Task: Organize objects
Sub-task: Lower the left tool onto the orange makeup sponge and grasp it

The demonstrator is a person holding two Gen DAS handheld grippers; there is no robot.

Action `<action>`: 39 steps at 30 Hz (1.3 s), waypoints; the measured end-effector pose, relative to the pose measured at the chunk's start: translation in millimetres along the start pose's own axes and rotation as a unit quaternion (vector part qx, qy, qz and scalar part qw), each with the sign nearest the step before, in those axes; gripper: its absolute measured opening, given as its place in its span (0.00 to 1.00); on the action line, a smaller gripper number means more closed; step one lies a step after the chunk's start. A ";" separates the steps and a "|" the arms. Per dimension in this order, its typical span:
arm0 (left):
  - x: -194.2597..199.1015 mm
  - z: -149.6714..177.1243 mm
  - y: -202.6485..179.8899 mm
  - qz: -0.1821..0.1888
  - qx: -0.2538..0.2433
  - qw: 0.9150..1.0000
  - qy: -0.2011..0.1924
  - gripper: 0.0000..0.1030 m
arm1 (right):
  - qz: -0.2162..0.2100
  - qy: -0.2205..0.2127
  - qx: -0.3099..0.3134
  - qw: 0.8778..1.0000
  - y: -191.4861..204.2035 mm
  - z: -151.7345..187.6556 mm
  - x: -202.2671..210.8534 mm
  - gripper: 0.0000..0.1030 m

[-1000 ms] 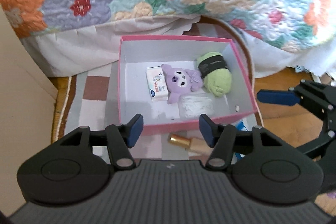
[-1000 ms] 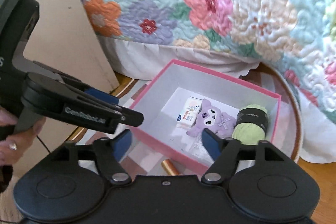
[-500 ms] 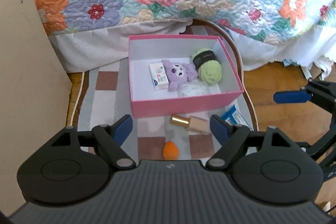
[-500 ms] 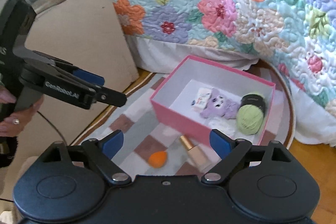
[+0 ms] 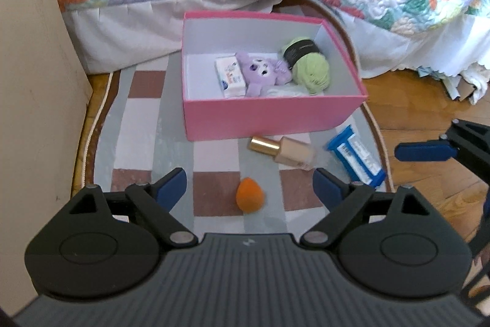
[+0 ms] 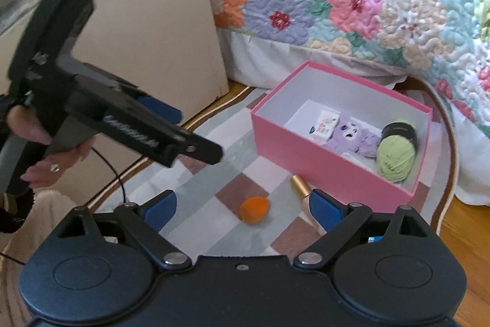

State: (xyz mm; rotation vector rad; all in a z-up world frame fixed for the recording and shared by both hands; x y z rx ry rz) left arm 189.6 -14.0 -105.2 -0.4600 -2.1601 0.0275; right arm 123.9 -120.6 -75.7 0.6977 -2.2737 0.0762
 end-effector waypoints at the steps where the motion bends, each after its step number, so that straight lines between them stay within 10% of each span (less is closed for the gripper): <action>1: -5.3 2.9 1.7 -0.001 0.002 1.000 0.002 0.87 | 0.000 0.001 0.002 1.000 1.1 3.2 -3.9 0.93; 11: -36.5 36.7 -7.9 0.016 -0.043 0.999 -0.009 0.87 | 0.010 0.012 0.036 0.999 9.0 31.6 -49.9 0.93; 28: -104.4 73.4 11.7 0.055 0.021 0.998 0.027 0.79 | 0.036 0.020 0.081 0.996 -1.1 78.5 -139.5 0.92; 39: -133.6 67.0 16.7 0.096 0.051 0.994 0.018 0.34 | 0.021 0.019 0.020 0.999 -20.8 84.3 -173.3 0.74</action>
Point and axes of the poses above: each gripper's, at about its wrist camera, not at the fingertips, and x roughly against the way its jaws point, y to its left, z to its underside, the point moved 10 cm from there along -x, roughly the way its jaws point, and after that the axes turned 5 degrees about -y, right-handed, at the moved point
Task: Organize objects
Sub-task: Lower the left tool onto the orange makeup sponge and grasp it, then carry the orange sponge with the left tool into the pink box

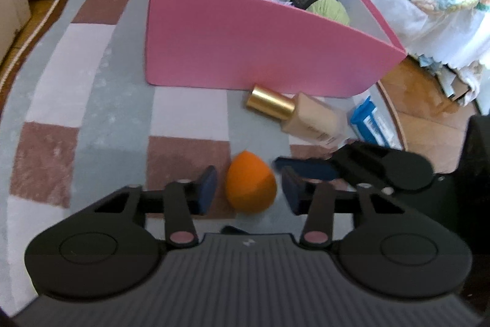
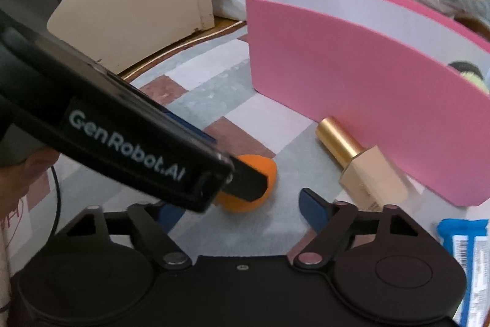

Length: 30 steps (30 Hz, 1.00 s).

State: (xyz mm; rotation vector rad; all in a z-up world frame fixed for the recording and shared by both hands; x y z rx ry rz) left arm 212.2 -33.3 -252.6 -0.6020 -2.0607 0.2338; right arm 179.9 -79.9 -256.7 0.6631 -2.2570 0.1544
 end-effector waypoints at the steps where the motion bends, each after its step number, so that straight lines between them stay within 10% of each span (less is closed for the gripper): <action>1: -1.3 0.4 -0.4 0.005 0.004 1.000 0.001 0.31 | 0.000 0.001 -0.002 1.000 -0.8 0.4 -2.3 0.69; 7: 2.7 1.2 -3.2 0.013 0.007 1.000 0.002 0.30 | -0.009 0.002 0.014 1.000 2.5 3.5 0.6 0.44; 30: 84.5 -5.0 -49.7 0.033 0.000 0.999 -0.042 0.29 | -0.005 -0.025 0.066 0.998 23.2 -15.8 90.4 0.43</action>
Point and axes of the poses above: each gripper's, at about its wrist camera, not at the fingertips, and x roughly against the way its jaws point, y to its left, z to its underside, the point moved 10 cm from there along -x, roughly the way its jaws point, and after that the axes turned 5 degrees about -y, right-handed, at the moved point
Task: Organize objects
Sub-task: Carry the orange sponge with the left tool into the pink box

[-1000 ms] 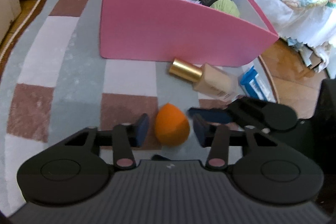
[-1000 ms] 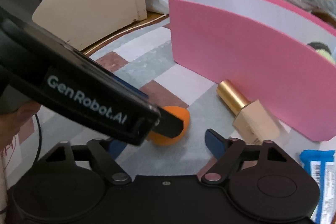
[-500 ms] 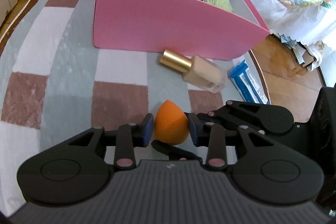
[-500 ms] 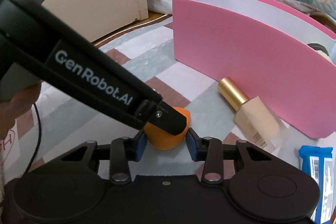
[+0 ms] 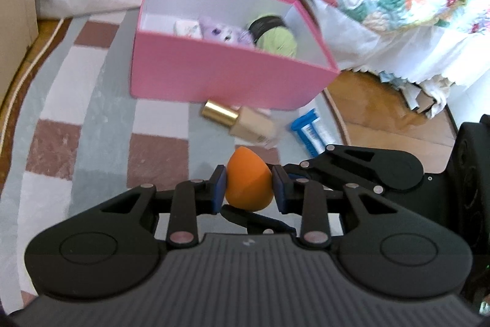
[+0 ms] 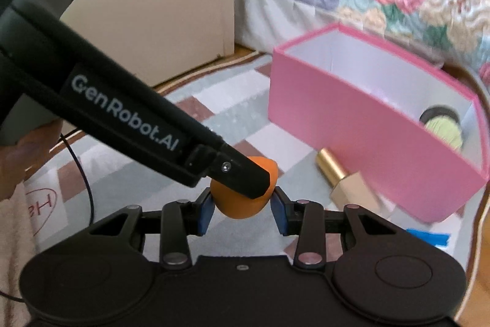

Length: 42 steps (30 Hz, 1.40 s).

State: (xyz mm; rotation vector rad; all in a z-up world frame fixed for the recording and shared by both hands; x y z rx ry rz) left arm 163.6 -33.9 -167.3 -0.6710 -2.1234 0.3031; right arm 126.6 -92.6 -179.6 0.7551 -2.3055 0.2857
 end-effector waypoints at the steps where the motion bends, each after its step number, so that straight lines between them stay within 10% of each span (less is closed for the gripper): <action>1: 4.0 -2.1 -4.1 0.001 -0.004 1.000 -0.004 0.29 | 0.001 -0.003 0.002 1.000 -6.0 -8.2 -2.1 0.43; 22: 9.8 -134.8 -68.1 -0.010 -0.037 0.999 -0.029 0.29 | 0.036 -0.022 -0.037 0.998 -78.8 -110.0 45.9 0.43; 42: -177.6 -205.4 0.8 0.003 0.140 0.990 -0.016 0.30 | 0.041 0.073 -0.173 0.981 -222.7 -88.9 -103.3 0.43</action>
Point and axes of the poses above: each gripper's, at about its wrist camera, not at the fingertips, and x roughly against the way its jaws point, y to its left, z to its underside, the point moved 10 cm from there along -x, roughly the way its jaws point, and after that the axes turned 5 degrees about -y, right-handed, at the moved point
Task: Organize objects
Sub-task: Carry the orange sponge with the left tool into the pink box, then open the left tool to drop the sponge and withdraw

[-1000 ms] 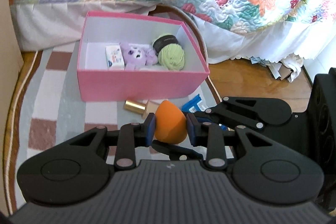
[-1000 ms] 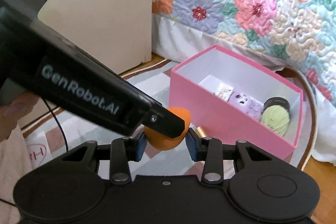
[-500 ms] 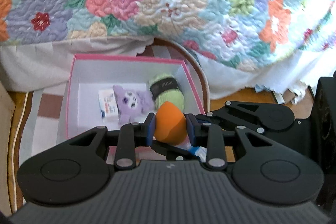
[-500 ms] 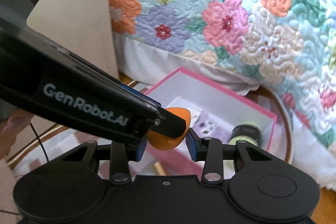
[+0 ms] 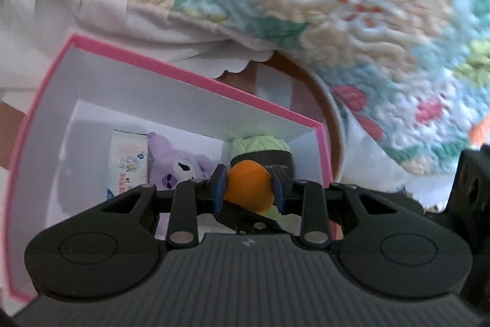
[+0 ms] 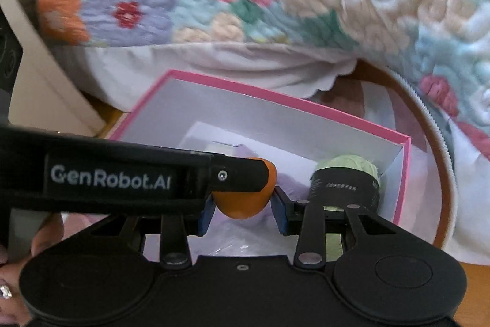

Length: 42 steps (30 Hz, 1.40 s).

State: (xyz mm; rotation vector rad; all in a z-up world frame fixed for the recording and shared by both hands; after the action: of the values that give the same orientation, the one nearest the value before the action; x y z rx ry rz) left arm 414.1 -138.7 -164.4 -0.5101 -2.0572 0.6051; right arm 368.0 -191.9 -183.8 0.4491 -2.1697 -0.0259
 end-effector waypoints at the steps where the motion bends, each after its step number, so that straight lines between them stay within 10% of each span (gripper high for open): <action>1: -3.9 -1.8 2.5 0.002 0.006 1.000 -0.002 0.30 | 0.004 0.000 -0.002 1.000 -3.2 0.6 -5.5 0.43; 12: -38.3 -8.6 17.3 -0.011 0.011 1.000 0.002 0.32 | 0.013 0.018 -0.005 1.000 -25.8 -2.8 -45.7 0.43; 19: -26.6 -9.0 11.9 -0.049 -0.026 0.998 -0.009 0.55 | 0.040 0.008 -0.015 0.999 -38.8 -2.8 -44.5 0.44; 42: 50.6 3.5 37.2 -0.121 -0.054 0.991 -0.019 0.58 | 0.024 -0.043 -0.082 0.995 -32.7 2.6 -4.0 0.65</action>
State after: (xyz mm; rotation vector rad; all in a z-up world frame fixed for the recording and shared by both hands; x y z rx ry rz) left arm 390.1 -81.3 -155.2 -0.3063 -2.1564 0.3628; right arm 378.2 -221.4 -194.4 0.3069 -2.2399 -0.1996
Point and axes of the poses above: each gripper's, at about its wrist camera, not at the fingertips, and x roughly against the way its jaws point, y to its left, z to its underside, the point moved 10 cm from there along -x, roughly the way its jaws point, and after that the axes turned 5 degrees about -y, right-handed, at the moved point
